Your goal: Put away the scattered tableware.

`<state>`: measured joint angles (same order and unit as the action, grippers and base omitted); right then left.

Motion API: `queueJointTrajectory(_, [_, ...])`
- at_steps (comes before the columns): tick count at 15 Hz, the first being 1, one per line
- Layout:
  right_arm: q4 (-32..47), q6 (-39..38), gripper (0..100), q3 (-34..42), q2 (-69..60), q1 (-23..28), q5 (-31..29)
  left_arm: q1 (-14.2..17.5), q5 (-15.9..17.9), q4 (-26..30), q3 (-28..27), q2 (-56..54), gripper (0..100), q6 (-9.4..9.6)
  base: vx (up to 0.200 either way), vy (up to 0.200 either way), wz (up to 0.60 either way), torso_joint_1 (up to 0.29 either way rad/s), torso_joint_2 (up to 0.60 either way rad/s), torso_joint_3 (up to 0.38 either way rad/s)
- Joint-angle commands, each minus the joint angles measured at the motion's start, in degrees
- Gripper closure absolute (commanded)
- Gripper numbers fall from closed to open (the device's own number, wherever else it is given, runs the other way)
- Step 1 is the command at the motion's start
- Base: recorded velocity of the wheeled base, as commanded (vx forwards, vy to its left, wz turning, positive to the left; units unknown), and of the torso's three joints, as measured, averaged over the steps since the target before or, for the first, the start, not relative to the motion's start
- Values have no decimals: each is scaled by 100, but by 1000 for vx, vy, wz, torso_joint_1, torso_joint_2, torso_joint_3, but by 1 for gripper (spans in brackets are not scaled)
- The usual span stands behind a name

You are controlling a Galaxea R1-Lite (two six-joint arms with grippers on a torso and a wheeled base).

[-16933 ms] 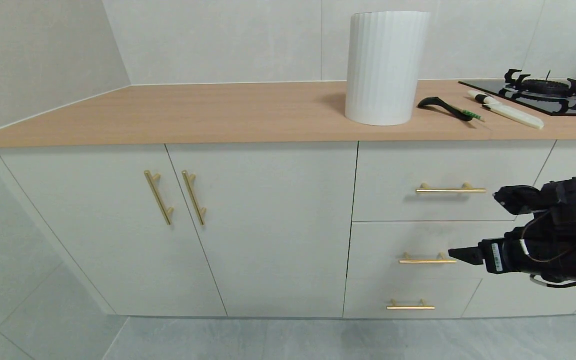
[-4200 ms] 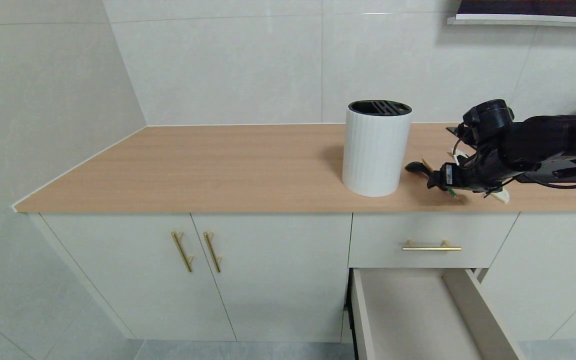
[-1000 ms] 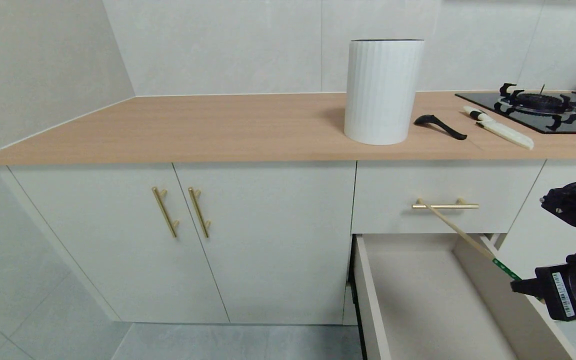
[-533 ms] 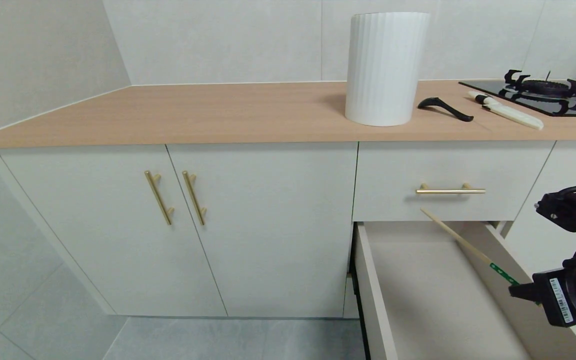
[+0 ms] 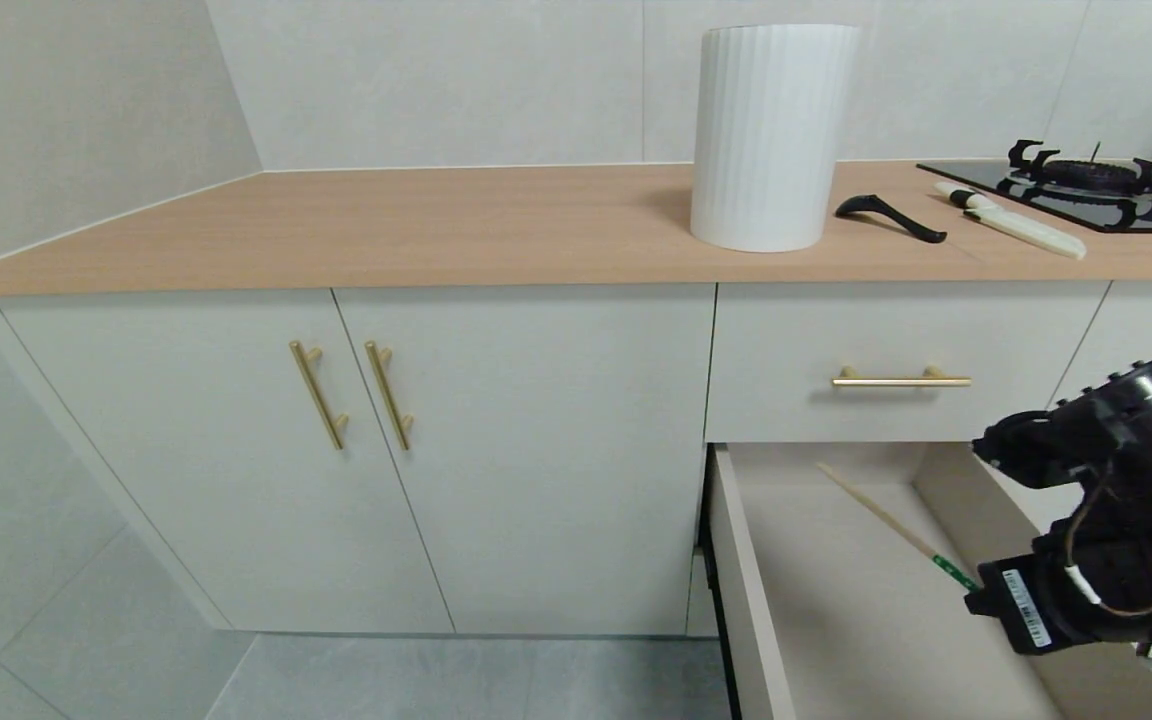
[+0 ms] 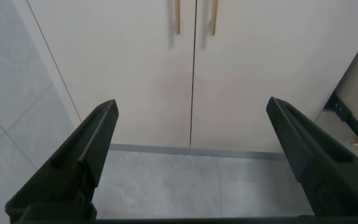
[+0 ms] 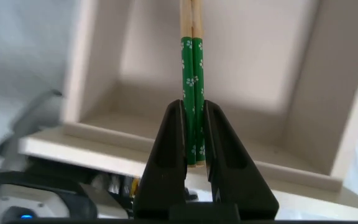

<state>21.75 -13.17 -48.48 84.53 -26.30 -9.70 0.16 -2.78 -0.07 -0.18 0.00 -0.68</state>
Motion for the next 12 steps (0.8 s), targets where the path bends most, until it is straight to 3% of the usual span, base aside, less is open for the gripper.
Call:
queueJointTrajectory(1, [-92,-28,100,14,1171,2,-32,2,-3,-1,1,0,0,-2,0,0,0,0,0,0])
queueJointTrajectory(12, [-2623,-345,100,-434,4221,10,-251,2,-3,-1,1,0,0,-2,0,0,0,0,0,0])
